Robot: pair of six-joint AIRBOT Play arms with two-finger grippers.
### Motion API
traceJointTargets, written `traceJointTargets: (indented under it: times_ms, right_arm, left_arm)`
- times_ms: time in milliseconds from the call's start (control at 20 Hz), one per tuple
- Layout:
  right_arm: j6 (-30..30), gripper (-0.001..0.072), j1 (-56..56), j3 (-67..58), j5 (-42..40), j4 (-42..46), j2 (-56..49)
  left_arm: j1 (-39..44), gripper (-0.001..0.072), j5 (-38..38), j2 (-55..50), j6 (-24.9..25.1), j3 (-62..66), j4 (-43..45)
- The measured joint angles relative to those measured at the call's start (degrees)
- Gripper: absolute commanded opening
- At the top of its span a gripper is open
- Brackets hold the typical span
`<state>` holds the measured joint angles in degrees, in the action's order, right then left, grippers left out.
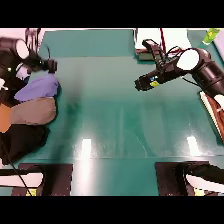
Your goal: Fold the shirts.
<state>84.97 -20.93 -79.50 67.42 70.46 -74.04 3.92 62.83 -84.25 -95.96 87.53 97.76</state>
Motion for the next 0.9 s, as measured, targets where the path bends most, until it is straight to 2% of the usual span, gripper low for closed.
traceJointTargets:
  times_ms: [250,300,350,400,450,650,900]
  right_arm:
    - [0.0,0.0021,0.0,0.0,-2.1,0.0,0.0]
    - [0.0,0.0021,0.0,0.0,-2.5,0.0,0.0]
    - [0.0,0.0021,0.0,0.0,-2.9,0.0,0.0]
    - [0.0,0.0021,0.0,0.0,-3.3,0.0,0.0]
    - [0.0,0.0021,0.0,0.0,-3.8,0.0,0.0]
    - [0.0,0.0021,0.1,-1.2,-4.5,0.0,1.5]
    - [0.0,0.0021,2.3,-9.2,-4.7,0.1,5.0]
  left_arm:
    - [-7.3,0.0579,-1.6,-6.0,-1.3,-6.5,0.8]
    - [-7.9,0.0513,-2.1,-6.5,-1.4,-7.0,0.8]
    - [-8.4,0.0318,-2.5,-6.8,-1.4,-7.3,0.7]
    - [-8.8,0.0079,-2.5,-7.1,-1.5,-7.5,0.8]
    - [-9.1,0.0031,-2.6,-7.1,-1.5,-7.7,0.8]
    - [-9.5,0.0031,-2.4,-4.0,-1.2,-6.1,1.2]
    - [-5.0,0.0031,-2.7,9.4,3.7,4.7,1.2]
